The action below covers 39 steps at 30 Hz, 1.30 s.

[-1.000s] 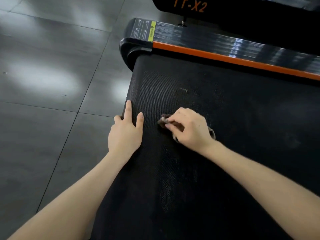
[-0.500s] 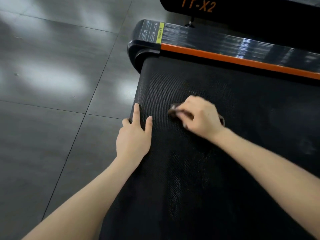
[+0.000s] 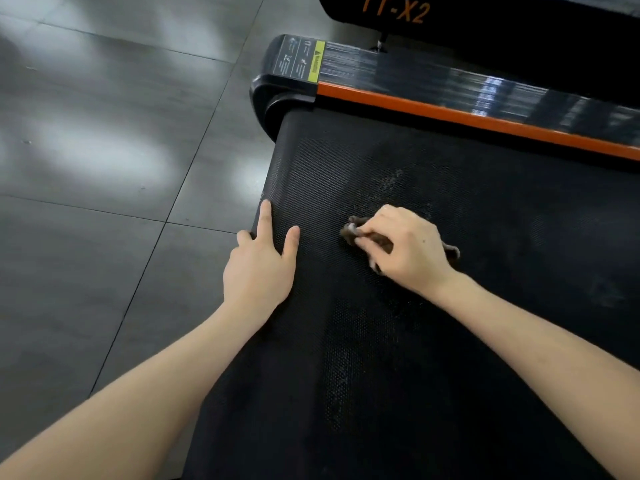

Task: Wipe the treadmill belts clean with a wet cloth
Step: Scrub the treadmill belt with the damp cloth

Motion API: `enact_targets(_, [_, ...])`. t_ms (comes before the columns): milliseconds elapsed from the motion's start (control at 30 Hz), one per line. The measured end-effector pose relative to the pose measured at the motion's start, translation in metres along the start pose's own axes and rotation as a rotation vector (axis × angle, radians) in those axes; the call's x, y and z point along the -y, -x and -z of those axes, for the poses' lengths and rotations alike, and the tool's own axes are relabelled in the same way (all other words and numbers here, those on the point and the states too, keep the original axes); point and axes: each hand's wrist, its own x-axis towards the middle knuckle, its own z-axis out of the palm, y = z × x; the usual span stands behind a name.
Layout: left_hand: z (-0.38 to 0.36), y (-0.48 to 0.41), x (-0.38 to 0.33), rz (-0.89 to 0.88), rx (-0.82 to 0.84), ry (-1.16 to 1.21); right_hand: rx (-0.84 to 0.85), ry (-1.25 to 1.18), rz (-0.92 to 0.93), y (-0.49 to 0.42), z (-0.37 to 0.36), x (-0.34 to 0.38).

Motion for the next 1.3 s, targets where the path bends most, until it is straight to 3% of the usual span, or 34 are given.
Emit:
enact_targets(200, [0.003, -0.001, -0.002, 0.032, 0.055, -0.002, -0.160, 0.108, -0.337, -0.043, -0.013, -0.040])
enact_targets(333, [0.006, -0.032, -0.014, 0.049, 0.125, 0.034, -0.177, 0.157, -0.339, -0.071, -0.016, -0.059])
enact_targets(700, [-0.006, -0.056, -0.017, -0.009, -0.008, 0.032, -0.248, 0.230, -0.569, -0.165, -0.026, -0.096])
enact_targets(1033, [-0.003, -0.052, -0.021, -0.007, 0.005, 0.013, -0.044, 0.020, -0.245, -0.141, -0.042, -0.022])
enact_targets(1167, [-0.001, -0.052, -0.021, -0.005, 0.007, 0.021, -0.087, -0.048, -0.090, -0.068, -0.036, 0.013])
enact_targets(1300, [0.001, -0.050, -0.022, -0.003, 0.008, 0.053, -0.094, 0.005, -0.095, -0.066, -0.034, 0.012])
